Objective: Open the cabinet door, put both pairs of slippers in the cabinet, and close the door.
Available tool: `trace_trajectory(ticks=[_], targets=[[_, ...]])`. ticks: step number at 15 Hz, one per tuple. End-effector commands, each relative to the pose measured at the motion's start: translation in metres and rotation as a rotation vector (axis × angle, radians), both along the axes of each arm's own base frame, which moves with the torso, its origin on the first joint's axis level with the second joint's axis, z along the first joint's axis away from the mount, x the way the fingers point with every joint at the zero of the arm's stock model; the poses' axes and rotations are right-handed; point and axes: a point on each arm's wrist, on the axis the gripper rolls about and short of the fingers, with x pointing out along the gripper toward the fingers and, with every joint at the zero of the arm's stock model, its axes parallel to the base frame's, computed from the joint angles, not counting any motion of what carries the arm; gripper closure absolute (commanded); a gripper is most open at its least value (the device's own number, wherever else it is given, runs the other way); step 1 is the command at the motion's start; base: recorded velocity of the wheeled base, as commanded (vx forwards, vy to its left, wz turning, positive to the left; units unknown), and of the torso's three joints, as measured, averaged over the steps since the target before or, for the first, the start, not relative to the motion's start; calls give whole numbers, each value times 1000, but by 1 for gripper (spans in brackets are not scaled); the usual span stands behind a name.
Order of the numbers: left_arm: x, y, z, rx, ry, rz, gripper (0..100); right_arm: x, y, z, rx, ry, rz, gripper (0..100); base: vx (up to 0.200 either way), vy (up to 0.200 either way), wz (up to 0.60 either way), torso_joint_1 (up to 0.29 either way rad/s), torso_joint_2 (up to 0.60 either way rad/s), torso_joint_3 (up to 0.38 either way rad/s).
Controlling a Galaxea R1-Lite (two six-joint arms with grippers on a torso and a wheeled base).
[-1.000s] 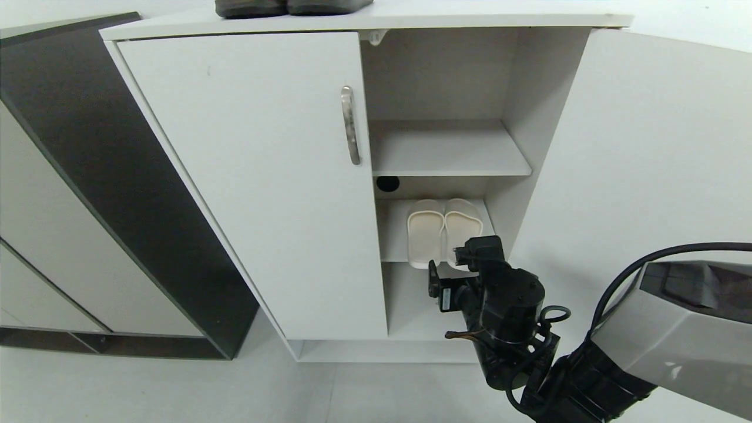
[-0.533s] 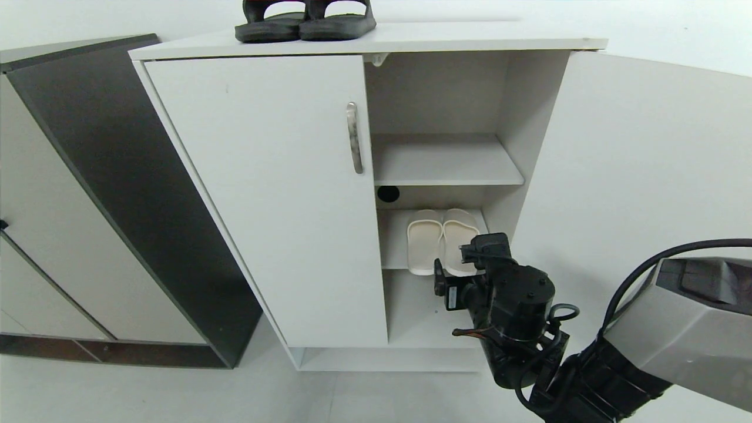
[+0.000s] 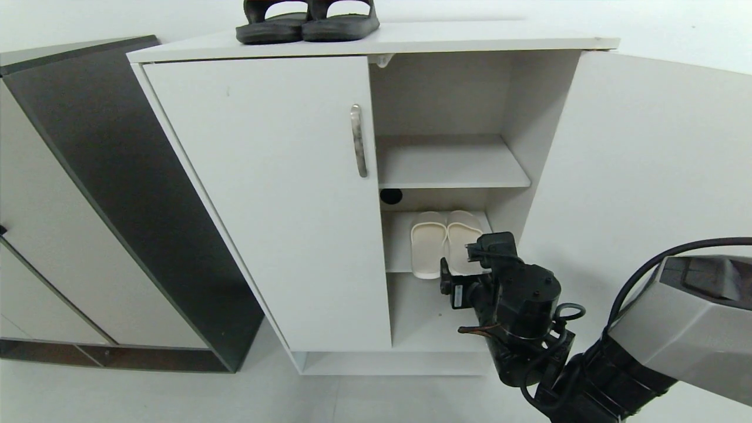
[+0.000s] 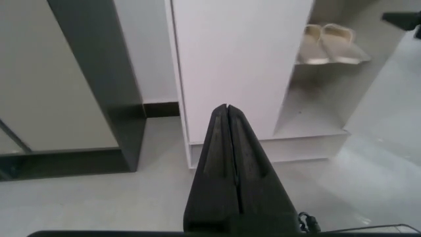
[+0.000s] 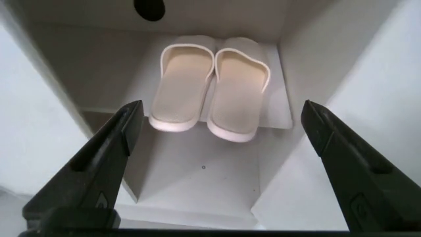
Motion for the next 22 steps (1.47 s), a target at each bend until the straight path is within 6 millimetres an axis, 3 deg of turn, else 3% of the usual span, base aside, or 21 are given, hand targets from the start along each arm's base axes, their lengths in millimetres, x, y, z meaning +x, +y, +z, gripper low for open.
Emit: trace_trajectory(ticks=[1, 14, 22], targets=[[0, 0, 0, 0, 2, 0, 100, -1, 1, 0, -6, 0, 3, 0, 0, 200, 0, 12, 2, -2], [0, 0, 0, 0, 2, 0, 100, -1, -9, -3, -24, -27, 37, 0, 0, 200, 0, 1, 4, 3], [0, 0, 0, 0, 2, 2, 100, -9, -18, -6, -49, -32, 138, 0, 0, 0, 0, 0, 0, 0]])
